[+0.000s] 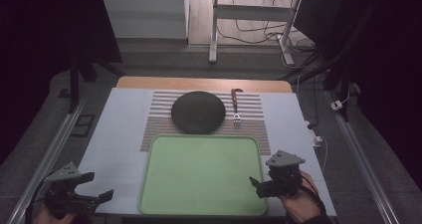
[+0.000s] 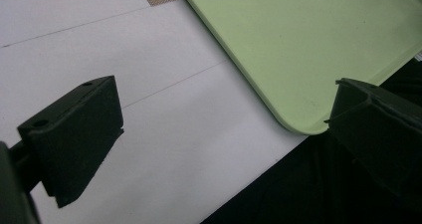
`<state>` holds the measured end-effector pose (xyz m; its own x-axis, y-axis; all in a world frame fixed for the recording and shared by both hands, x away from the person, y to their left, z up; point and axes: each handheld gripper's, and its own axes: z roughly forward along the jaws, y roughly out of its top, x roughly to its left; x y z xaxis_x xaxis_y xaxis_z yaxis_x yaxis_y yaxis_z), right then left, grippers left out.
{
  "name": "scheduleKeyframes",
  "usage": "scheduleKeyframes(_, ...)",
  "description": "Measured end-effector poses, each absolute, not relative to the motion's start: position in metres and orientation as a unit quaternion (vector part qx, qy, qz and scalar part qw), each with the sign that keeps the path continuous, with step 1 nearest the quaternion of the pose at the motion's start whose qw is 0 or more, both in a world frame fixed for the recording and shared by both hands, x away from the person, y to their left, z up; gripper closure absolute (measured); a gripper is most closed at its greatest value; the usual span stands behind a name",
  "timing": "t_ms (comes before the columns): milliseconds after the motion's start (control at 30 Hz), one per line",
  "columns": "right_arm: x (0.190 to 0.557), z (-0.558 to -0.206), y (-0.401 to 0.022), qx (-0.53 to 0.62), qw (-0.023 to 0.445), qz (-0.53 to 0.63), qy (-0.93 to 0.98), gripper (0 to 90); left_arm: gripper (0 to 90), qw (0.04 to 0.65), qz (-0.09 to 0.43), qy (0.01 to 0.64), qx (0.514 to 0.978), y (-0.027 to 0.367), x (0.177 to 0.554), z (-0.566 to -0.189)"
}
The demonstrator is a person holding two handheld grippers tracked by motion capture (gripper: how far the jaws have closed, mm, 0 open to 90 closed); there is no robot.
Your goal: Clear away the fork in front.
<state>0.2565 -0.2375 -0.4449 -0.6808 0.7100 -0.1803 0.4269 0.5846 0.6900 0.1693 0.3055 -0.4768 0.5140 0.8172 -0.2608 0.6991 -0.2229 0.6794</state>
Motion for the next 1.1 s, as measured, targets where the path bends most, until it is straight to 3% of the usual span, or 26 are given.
scheduleKeyframes(1100, 0.274, -0.453, -0.184, 0.179, 0.353, 0.171, 0.902, 0.0, 0.6, 0.388, 0.073, 0.490, 0.777, 0.306, 0.170, -0.477)
